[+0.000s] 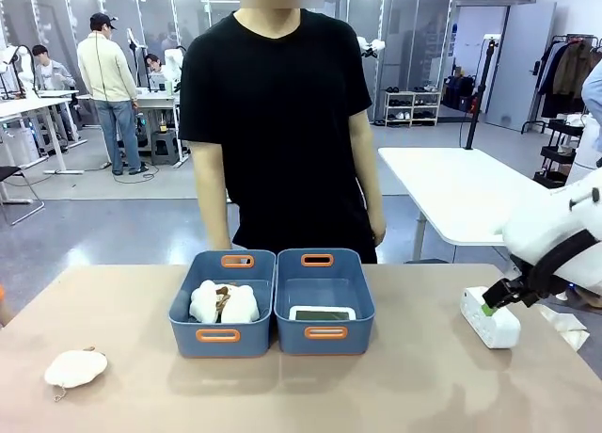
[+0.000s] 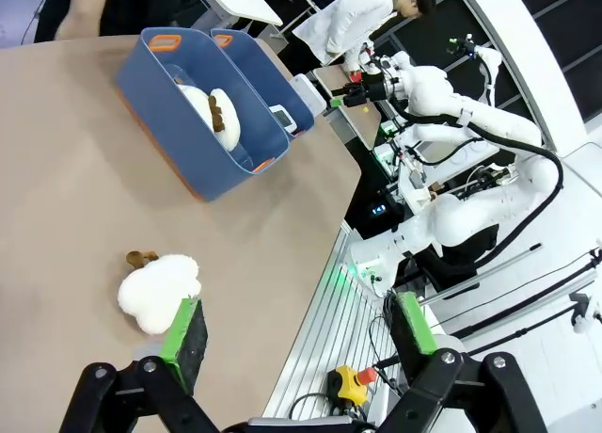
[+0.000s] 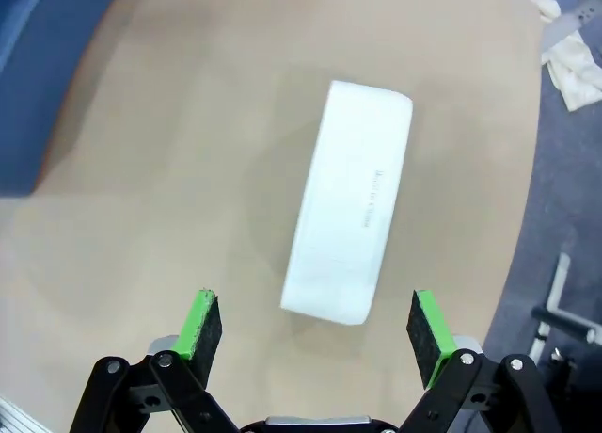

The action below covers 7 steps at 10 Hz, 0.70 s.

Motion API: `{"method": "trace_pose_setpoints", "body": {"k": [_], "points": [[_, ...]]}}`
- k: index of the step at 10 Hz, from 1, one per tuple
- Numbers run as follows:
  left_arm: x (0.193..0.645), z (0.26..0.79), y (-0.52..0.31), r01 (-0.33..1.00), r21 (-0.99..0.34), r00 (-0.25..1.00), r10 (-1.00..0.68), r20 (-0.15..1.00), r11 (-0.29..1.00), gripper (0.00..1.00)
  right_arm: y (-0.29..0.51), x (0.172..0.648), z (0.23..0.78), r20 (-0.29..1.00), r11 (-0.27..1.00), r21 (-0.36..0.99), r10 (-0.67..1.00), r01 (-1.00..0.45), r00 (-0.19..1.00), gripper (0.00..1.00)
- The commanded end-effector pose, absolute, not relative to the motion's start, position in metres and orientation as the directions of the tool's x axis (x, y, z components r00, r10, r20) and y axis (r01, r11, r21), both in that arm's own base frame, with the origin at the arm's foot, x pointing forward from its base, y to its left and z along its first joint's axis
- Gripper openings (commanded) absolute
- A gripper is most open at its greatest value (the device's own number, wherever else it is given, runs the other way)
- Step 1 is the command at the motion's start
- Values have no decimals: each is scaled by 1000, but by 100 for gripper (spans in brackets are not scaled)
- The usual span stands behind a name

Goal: Sort the digital clocks into the basket.
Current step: Pick up the Digital clock from the table and place it into the empty Plastic storage basket.

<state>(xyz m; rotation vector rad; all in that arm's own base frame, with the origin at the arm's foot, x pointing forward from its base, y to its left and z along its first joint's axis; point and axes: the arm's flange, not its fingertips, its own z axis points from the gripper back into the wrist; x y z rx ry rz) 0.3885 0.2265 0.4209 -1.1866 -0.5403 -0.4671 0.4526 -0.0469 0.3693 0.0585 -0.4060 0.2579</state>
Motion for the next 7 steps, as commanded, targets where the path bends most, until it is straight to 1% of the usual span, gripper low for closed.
{"method": "trace_pose_setpoints", "body": {"k": [1, 2, 4, 6, 7], "points": [[384, 422, 225, 604, -737, 784, -62, 617, 304, 100, -38, 492, 370, 332, 983, -26, 180, -182, 926, 100], [384, 422, 225, 604, -737, 784, -62, 617, 304, 100, -38, 498, 366, 307, 983, 13, 170, -183, 936, 100], [384, 422, 225, 604, -737, 784, -62, 617, 304, 100, -36, 515, 346, 256, 988, 0, 147, -153, 955, 100], [384, 422, 225, 604, -737, 784, -62, 617, 304, 100, -32, 527, 327, 206, 987, 31, 147, -157, 967, 100], [384, 422, 225, 604, -737, 784, -62, 617, 304, 100, -29, 530, 320, 184, 988, 24, 147, -154, 972, 90]]}}
